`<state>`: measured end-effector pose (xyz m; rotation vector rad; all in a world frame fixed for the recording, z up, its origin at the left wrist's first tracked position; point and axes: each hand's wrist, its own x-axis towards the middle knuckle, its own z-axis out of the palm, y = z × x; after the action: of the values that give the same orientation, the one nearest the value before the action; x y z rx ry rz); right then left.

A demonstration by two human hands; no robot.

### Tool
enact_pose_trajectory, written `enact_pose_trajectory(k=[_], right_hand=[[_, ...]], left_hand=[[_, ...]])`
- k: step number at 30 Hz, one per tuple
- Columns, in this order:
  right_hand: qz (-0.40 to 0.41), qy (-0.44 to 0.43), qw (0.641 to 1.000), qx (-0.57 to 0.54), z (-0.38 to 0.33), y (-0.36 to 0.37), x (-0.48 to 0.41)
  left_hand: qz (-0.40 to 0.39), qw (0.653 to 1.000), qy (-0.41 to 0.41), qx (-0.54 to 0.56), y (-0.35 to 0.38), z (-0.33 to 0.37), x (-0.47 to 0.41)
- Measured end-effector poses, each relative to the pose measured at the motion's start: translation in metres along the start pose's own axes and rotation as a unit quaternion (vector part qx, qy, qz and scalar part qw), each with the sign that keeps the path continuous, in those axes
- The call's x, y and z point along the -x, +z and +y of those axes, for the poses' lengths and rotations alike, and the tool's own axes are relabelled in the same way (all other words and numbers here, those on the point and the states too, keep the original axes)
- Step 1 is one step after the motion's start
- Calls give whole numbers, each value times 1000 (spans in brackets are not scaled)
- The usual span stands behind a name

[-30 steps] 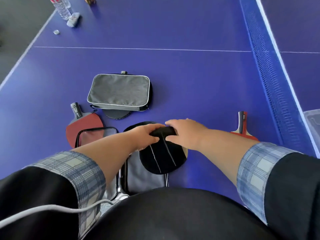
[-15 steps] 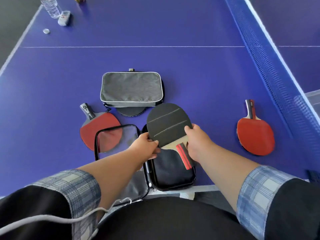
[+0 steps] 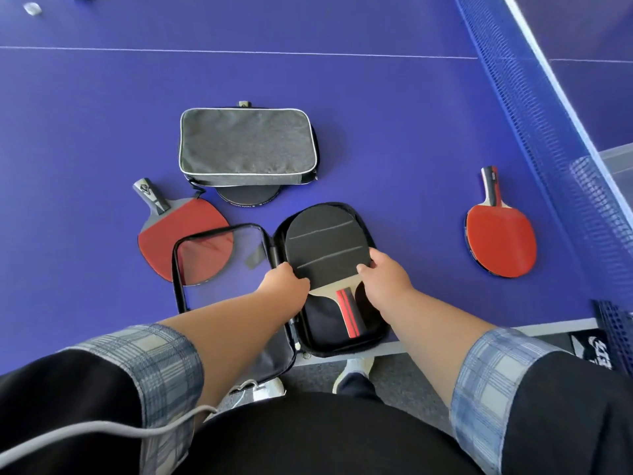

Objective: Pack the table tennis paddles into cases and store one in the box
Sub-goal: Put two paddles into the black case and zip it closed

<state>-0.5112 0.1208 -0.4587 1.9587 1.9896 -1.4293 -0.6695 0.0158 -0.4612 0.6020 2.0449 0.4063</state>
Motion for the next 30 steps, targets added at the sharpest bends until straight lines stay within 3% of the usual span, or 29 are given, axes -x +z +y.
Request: enact_pose_trajectory(k=[4, 10, 13, 16, 21, 25, 30], right_hand=[[17, 6, 997, 69, 2, 4, -2], [57, 20, 991, 119, -8, 10, 3], [35, -100, 972, 209, -22, 9, 0], [-44, -239, 919, 312, -37, 6, -11], [-148, -287, 857, 402, -47, -4, -30], [-161, -319, 848, 392, -64, -8, -43], [-183, -384, 844, 327, -122, 24, -39]], left_hand=[[-9, 995, 13, 97, 2, -1, 3], [-1, 999, -18, 44, 9, 13, 9], [29, 998, -56, -1, 14, 23, 11], [53, 997, -50, 14, 13, 26, 7], [55, 997, -50, 4, 2, 36, 7], [82, 992, -82, 48, -6, 35, 16], [193, 967, -102, 133, -42, 4, 23]])
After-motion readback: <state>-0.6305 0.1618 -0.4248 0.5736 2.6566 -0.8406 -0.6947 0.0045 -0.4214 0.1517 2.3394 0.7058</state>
